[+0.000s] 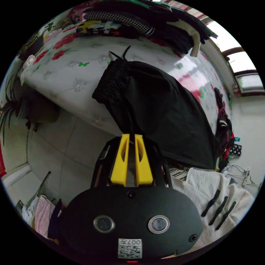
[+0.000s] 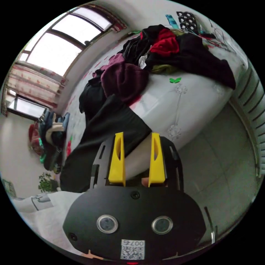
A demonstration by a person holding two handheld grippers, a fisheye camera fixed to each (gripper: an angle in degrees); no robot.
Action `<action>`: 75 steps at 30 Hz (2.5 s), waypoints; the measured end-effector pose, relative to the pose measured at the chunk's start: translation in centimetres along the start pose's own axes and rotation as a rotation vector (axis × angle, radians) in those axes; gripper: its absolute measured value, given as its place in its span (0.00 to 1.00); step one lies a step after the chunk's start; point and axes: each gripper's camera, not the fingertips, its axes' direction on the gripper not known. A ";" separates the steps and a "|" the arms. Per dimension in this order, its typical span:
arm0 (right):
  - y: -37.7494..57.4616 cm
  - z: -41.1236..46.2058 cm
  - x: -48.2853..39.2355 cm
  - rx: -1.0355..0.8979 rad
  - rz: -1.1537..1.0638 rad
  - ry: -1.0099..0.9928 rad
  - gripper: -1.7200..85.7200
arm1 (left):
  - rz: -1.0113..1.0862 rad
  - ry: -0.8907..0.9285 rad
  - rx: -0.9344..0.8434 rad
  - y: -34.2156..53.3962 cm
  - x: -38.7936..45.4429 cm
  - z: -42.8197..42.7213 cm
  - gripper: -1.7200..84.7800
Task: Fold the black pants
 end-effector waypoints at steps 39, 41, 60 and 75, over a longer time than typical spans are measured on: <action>26.6 30.9 -57.3 -0.604 -1.158 -0.115 0.07 | -0.288 0.459 0.370 0.4 -19.3 1.0 0.18; 26.9 32.1 -58.8 -0.606 -1.164 -0.136 0.08 | -0.285 0.467 0.376 -0.1 -19.2 1.0 0.18; 35.2 40.4 -65.2 -0.767 -1.473 -0.076 0.03 | -0.274 0.210 0.296 -4.4 -13.5 0.1 0.15; 34.0 41.7 -64.4 -0.694 -1.685 -0.058 0.04 | -0.405 0.328 0.296 -7.1 -9.6 0.2 0.07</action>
